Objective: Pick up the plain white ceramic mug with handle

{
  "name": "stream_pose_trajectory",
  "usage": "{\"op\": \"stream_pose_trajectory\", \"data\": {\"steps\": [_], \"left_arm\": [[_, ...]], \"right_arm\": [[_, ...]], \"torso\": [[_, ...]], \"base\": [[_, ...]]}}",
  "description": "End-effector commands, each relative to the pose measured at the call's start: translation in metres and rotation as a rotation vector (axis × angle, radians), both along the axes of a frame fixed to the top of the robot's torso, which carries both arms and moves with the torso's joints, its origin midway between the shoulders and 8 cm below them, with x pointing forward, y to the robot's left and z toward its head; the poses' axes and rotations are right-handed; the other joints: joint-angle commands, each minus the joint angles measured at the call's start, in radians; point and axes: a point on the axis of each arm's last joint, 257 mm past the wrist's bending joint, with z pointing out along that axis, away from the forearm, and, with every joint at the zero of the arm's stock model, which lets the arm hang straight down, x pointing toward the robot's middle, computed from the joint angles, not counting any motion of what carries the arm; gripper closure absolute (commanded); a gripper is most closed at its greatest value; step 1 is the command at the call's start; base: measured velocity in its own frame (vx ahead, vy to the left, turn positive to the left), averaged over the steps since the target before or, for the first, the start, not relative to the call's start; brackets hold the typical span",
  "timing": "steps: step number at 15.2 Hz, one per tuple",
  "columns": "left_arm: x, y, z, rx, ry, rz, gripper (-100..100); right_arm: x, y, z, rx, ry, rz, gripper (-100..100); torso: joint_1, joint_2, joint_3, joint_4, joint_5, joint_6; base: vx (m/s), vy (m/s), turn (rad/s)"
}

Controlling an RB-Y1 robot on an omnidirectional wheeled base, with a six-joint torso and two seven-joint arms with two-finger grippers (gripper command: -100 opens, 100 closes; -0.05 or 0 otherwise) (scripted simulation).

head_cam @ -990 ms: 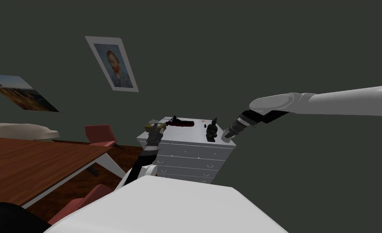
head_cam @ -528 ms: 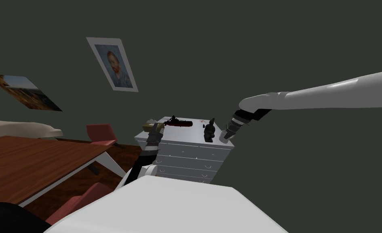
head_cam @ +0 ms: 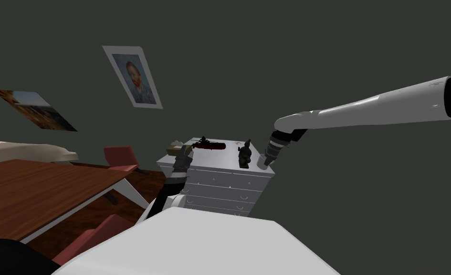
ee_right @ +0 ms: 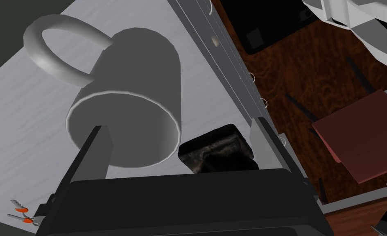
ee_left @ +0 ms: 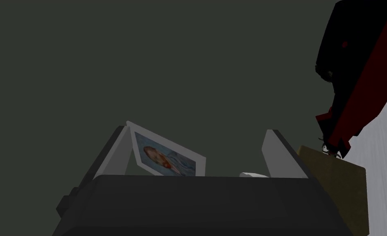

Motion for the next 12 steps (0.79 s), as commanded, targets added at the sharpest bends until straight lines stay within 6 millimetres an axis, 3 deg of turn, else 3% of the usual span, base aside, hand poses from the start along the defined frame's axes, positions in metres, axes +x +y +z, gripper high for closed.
{"op": "stream_pose_trajectory", "data": {"steps": [1,6,8,11,12], "left_arm": [[0.000,0.000,0.000,0.000,0.000,0.000,0],[0.000,0.000,0.000,0.000,0.000,0.000,0],[0.000,0.000,0.000,0.000,0.000,0.000,0],[0.000,0.000,0.000,0.000,0.000,0.000,0],[0.000,0.000,0.000,0.000,0.000,0.000,0]], "right_arm": [[0.001,-0.008,-0.001,0.001,0.000,0.004,-100],[0.002,-0.047,-0.008,0.005,0.001,-0.013,-100],[0.002,-0.047,-0.008,0.004,0.000,0.005,-100],[0.001,-0.074,-0.013,0.005,0.000,-0.008,-100],[0.001,-0.074,-0.013,0.004,-0.001,0.007,-100]], "torso": [[0.000,0.000,0.000,0.000,0.000,0.000],[0.009,0.000,0.000,0.000,0.003,0.000],[0.009,0.000,0.000,0.000,0.003,0.000],[0.007,0.001,0.000,0.000,0.002,0.000],[0.007,0.000,0.000,0.000,0.002,0.000]], "base": [[0.004,0.070,-0.008],[0.010,0.118,-0.008],[0.008,0.090,-0.010],[0.003,0.079,-0.001],[0.004,0.100,-0.008]]}}
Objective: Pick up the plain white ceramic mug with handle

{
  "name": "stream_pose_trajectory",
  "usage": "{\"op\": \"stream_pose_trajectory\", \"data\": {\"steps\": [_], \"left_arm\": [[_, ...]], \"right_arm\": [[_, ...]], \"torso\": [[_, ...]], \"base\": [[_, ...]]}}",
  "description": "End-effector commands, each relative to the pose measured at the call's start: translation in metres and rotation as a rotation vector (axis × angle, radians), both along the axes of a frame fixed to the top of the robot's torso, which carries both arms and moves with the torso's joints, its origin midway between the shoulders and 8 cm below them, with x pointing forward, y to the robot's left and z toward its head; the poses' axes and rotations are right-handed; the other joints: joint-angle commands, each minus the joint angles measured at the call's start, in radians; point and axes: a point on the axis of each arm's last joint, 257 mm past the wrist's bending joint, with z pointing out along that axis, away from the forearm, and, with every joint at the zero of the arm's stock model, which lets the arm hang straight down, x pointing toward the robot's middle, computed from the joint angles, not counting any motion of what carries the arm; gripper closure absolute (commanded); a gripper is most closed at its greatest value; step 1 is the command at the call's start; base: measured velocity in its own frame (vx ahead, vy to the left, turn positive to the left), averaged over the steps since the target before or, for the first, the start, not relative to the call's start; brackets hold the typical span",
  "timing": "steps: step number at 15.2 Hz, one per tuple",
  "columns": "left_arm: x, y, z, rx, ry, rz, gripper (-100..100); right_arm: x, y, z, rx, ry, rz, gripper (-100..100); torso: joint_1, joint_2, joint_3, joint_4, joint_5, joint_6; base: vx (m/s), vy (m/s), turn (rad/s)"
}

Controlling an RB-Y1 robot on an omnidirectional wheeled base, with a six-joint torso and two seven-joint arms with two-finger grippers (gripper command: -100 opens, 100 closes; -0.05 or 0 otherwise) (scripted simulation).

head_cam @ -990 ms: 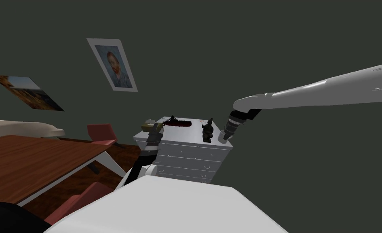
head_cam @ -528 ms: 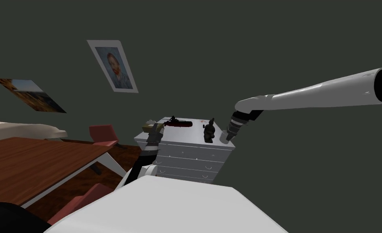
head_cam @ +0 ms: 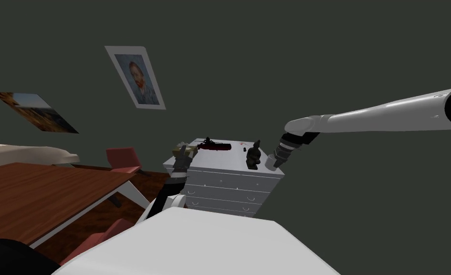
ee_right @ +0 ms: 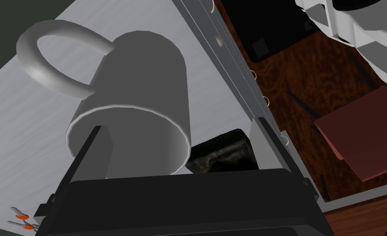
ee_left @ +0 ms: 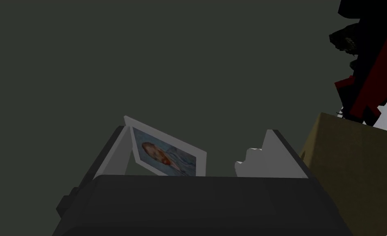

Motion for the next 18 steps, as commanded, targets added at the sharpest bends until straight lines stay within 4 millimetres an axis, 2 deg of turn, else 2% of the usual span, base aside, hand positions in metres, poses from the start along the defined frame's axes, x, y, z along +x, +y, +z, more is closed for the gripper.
{"op": "stream_pose_trajectory", "data": {"steps": [1,2,3,4,5,7,8,10,11,15,16,18], "left_arm": [[0.000,0.000,0.000,0.000,0.000,0.000,0],[0.000,0.000,0.000,0.000,0.000,0.000,0],[0.000,0.000,0.000,0.000,0.000,0.000,0],[0.000,0.000,0.000,0.000,0.000,0.000,0],[0.000,0.000,0.000,0.000,0.000,0.000,0],[0.000,0.000,0.000,0.000,0.000,0.000,0],[0.000,0.000,0.000,0.000,0.000,0.000,0],[0.000,0.000,0.000,0.000,0.000,0.000,0],[0.000,0.000,0.000,0.000,0.000,0.000,0],[0.000,0.000,0.000,0.000,0.000,0.000,0],[0.000,0.000,0.000,0.000,0.000,0.000,0],[0.000,0.000,0.000,0.000,0.000,0.000,0]], "right_arm": [[-0.003,-0.018,-0.004,-0.002,0.001,-0.004,-100],[-0.003,-0.018,-0.004,-0.002,0.000,0.011,-100],[-0.005,-0.032,-0.006,-0.004,0.001,-0.003,-100],[-0.005,-0.032,-0.006,-0.004,0.000,0.012,-100],[-0.007,-0.046,-0.009,-0.006,0.001,-0.006,-100],[-0.007,-0.046,-0.009,-0.007,-0.001,0.014,-100],[-0.010,-0.059,-0.011,-0.010,0.000,0.007,-100],[-0.010,-0.054,-0.010,-0.009,0.000,0.008,-100],[-0.011,-0.055,-0.011,-0.009,0.000,0.012,100],[-0.011,-0.055,-0.010,-0.008,0.000,0.011,100],[-0.005,-0.032,-0.006,-0.005,-0.002,0.028,100],[-0.005,-0.032,-0.006,-0.004,0.000,0.012,100]], "torso": [[0.000,0.000,0.000,0.000,0.000,0.000],[0.001,0.000,0.000,0.000,0.000,0.000],[0.001,0.000,0.000,0.000,0.000,0.000],[0.002,0.000,0.000,0.000,0.000,0.000],[0.002,0.000,0.000,0.000,0.001,0.000],[0.001,0.000,0.000,0.000,0.000,0.000],[0.000,0.000,0.000,0.000,0.000,0.000],[-0.001,0.000,0.000,0.000,0.000,0.000],[-0.003,0.000,0.000,0.000,0.000,0.000],[-0.006,0.001,0.000,0.000,-0.001,-0.001],[-0.006,0.001,0.000,0.000,-0.002,-0.001],[-0.012,0.001,0.001,0.000,-0.002,-0.002]], "base": [[0.010,0.120,-0.006],[0.009,0.114,-0.013],[0.007,0.118,-0.005],[0.005,0.110,-0.007],[0.009,0.112,-0.003],[0.013,0.084,-0.009],[0.006,0.069,0.006],[0.003,0.055,-0.007],[0.001,0.015,-0.003],[0.000,0.002,0.000],[-0.017,-0.073,-0.011],[-0.011,-0.130,0.035]]}}
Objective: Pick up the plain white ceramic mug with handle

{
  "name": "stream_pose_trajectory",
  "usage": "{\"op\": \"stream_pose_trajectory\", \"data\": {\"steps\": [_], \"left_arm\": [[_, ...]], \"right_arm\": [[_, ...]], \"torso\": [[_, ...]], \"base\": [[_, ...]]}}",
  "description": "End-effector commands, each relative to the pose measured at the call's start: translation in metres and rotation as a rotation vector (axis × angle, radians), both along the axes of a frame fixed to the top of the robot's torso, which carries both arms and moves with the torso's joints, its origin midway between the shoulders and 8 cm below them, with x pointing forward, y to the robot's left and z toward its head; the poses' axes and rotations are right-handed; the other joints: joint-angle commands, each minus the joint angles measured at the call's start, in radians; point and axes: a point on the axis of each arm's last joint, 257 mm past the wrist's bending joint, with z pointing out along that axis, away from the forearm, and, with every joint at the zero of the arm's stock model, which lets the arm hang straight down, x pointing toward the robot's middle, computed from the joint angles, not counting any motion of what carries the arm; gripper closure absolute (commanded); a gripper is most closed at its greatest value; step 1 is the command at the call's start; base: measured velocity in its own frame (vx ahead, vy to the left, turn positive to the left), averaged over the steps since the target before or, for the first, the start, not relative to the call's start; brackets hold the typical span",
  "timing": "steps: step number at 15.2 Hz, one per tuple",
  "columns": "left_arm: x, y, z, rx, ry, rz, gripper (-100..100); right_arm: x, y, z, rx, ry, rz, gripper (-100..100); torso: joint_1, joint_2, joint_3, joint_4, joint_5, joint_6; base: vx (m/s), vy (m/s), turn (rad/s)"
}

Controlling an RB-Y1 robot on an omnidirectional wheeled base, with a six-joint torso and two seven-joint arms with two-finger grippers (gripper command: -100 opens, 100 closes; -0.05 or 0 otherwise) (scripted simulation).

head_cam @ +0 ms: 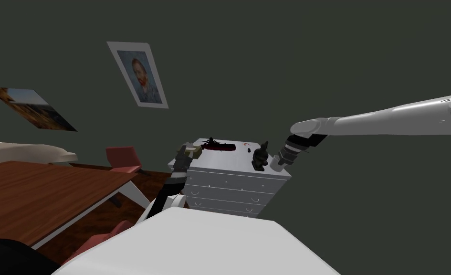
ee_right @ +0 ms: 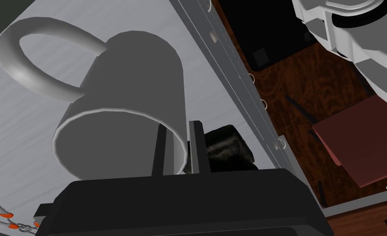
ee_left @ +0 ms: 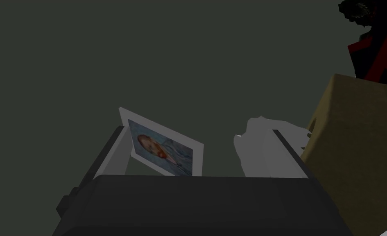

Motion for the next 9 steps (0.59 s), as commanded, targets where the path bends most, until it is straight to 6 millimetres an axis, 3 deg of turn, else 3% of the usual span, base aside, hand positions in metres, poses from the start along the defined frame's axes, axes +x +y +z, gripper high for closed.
{"op": "stream_pose_trajectory", "data": {"steps": [1,2,9], "left_arm": [[0.000,0.000,0.000,0.000,0.000,0.000,0],[0.000,0.000,0.000,0.000,0.000,0.000,0],[0.000,0.000,0.000,0.000,0.000,0.000,0]], "right_arm": [[0.003,0.016,0.004,0.002,0.000,-0.002,100],[0.003,0.016,0.004,0.002,0.000,-0.009,100],[0.006,0.070,0.013,0.003,0.001,-0.001,100]], "torso": [[0.000,0.000,0.000,0.000,0.000,0.000],[-0.001,0.000,0.000,0.000,0.000,0.000],[-0.001,0.000,0.000,0.000,-0.001,0.000]], "base": [[-0.010,-0.135,0.004],[-0.015,-0.123,0.005],[-0.005,-0.106,0.005]]}}
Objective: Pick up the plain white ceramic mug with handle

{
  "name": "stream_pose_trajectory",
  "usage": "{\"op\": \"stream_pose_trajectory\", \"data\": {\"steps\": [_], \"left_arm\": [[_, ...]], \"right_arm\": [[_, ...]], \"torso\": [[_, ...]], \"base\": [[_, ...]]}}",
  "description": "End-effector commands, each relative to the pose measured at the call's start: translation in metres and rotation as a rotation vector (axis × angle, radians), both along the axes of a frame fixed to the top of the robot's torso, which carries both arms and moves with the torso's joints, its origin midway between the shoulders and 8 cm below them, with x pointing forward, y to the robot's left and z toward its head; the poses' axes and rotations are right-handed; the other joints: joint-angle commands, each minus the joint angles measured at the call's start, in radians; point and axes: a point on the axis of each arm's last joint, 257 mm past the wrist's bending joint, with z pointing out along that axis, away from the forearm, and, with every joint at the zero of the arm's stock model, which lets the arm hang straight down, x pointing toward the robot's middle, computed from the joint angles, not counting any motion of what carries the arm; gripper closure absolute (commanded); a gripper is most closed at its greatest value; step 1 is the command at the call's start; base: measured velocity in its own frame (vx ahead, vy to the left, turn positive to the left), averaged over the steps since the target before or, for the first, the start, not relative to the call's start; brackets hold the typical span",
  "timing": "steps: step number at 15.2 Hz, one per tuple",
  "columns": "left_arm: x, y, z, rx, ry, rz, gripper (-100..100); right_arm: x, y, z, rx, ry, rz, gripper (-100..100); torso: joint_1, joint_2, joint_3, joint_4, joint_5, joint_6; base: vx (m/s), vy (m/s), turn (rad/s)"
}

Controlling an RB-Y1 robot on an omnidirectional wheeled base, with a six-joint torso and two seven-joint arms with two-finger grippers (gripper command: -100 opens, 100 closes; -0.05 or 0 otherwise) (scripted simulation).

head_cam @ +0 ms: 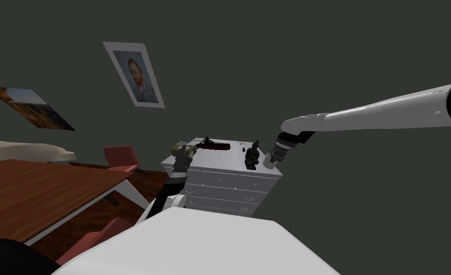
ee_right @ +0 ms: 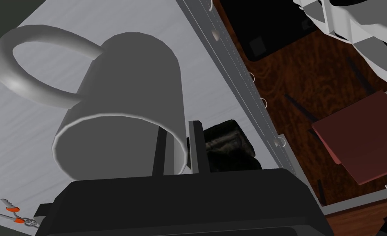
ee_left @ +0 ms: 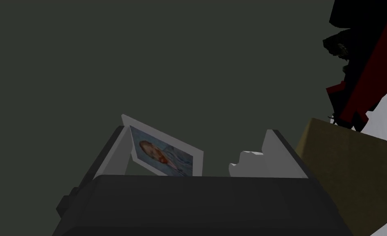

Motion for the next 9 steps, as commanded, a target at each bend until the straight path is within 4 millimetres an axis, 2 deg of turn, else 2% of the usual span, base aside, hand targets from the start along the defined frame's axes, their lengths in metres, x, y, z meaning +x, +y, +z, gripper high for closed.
{"op": "stream_pose_trajectory", "data": {"steps": [1,2,4,5,6,7,9], "left_arm": [[0.000,0.000,0.000,0.000,0.000,0.000,0],[0.000,0.000,0.000,0.000,0.000,0.000,0],[0.000,0.000,0.000,0.000,0.000,0.000,0],[0.000,0.000,0.000,0.000,0.000,0.000,0],[0.000,0.000,0.000,0.000,0.000,0.000,0],[0.000,0.000,0.000,0.000,0.000,0.000,0],[0.000,0.000,0.000,0.000,0.000,0.000,0]], "right_arm": [[0.001,0.010,0.002,0.000,0.002,-0.010,100],[0.000,0.023,0.004,-0.002,0.001,0.003,100],[0.000,0.023,0.004,-0.001,0.002,-0.011,100],[0.000,0.036,0.007,-0.003,0.002,-0.004,100],[0.000,0.036,0.007,-0.003,0.002,-0.011,100],[-0.002,0.048,0.009,-0.006,0.001,0.000,100],[-0.001,0.043,0.009,-0.005,0.001,-0.004,100]], "torso": [[0.000,0.000,0.000,0.000,0.000,0.000],[0.000,0.000,0.000,0.000,0.000,0.000],[0.000,-0.001,0.000,0.000,0.000,0.000],[0.001,-0.001,-0.001,0.000,0.000,0.000],[0.002,-0.001,-0.001,-0.001,0.000,0.000],[0.002,-0.001,-0.001,-0.001,0.000,-0.001],[0.001,-0.001,-0.001,-0.001,0.000,-0.001]], "base": [[-0.017,-0.102,0.006],[-0.009,-0.114,0.001],[-0.005,-0.085,0.009],[-0.002,-0.071,-0.005],[-0.003,-0.079,0.002],[-0.002,-0.093,0.007],[-0.003,-0.078,0.013]]}}
